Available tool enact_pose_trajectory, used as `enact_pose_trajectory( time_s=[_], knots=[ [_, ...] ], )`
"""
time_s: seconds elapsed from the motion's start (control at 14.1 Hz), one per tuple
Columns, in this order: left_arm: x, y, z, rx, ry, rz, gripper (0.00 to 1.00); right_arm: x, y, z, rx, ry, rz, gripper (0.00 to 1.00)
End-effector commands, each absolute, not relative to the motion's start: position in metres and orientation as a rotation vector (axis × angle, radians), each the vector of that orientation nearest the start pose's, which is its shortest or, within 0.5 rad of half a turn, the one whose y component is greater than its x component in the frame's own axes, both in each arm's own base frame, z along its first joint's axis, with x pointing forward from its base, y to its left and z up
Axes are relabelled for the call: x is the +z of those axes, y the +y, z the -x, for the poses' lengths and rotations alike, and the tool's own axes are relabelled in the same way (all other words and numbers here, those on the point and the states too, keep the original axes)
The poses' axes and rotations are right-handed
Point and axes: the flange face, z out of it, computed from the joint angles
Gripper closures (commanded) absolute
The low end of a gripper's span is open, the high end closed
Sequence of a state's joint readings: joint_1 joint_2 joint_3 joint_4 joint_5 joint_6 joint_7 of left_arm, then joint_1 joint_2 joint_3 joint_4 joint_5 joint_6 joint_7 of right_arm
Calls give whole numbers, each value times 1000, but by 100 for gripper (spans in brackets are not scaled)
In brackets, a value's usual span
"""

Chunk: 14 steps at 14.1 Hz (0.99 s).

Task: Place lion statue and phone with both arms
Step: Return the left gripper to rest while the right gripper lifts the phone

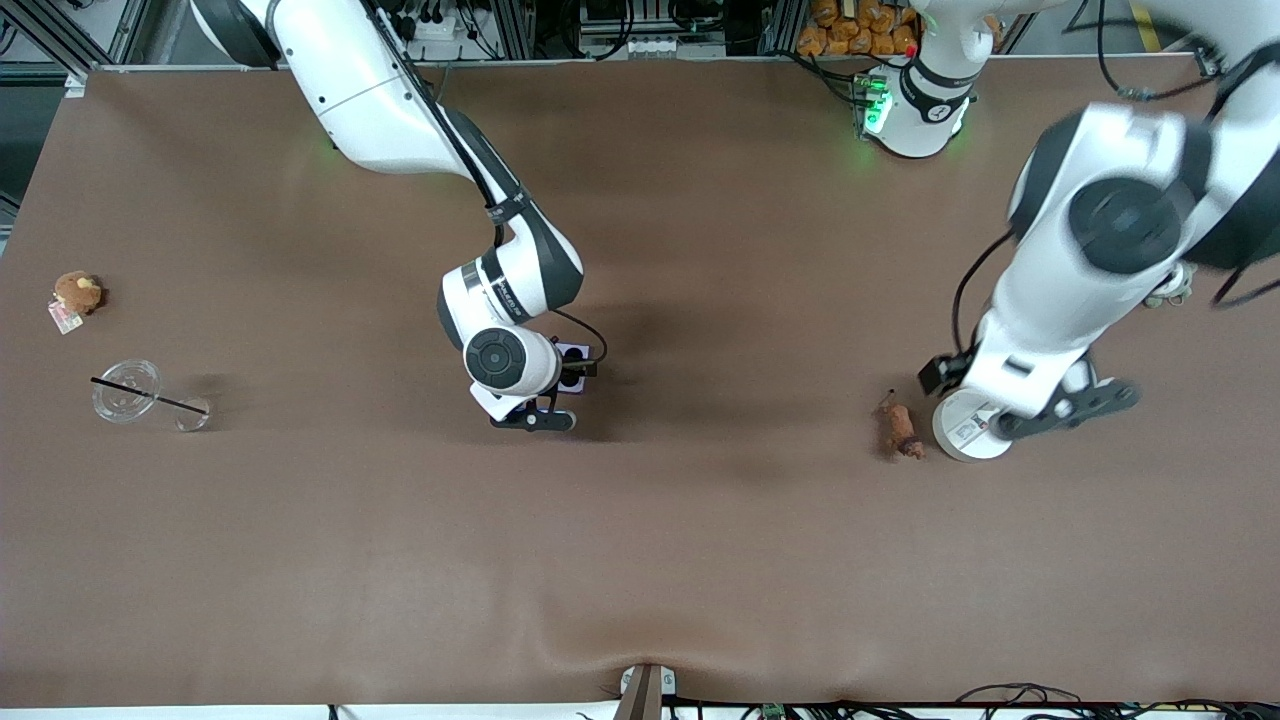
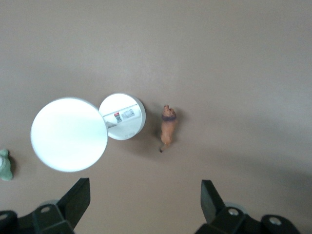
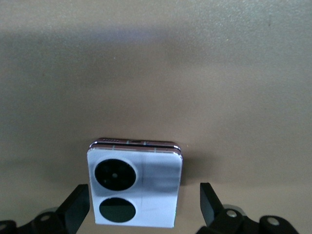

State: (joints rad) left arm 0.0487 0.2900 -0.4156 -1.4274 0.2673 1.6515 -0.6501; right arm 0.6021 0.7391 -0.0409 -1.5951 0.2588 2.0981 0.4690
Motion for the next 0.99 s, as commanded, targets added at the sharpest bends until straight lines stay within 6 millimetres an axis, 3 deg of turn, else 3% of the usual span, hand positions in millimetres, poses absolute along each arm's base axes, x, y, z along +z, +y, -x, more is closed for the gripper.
enact_pose_trajectory(
  time_s=[0.0, 0.14, 0.21, 0.5, 0.71, 0.92],
  knots=[
    [589, -144, -603, -90, -484, 2993, 0, 169, 375, -556, 444, 127, 3058, 0],
    [619, -125, -591, -94, -439, 3075, 0, 167, 375, -555, 450, 126, 3057, 0],
    [635, -106, -584, -99, -460, 3101, 0, 167, 375, -555, 450, 126, 3057, 0],
    [656, -55, -569, -62, -216, 3108, 0, 171, 373, -557, 453, 130, 3055, 0],
    [669, -46, -551, -48, -154, 3098, 0, 171, 375, -557, 444, 126, 3054, 0],
    [665, -41, -538, -20, -178, 3110, 0, 165, 376, -556, 437, 124, 3058, 0]
  ],
)
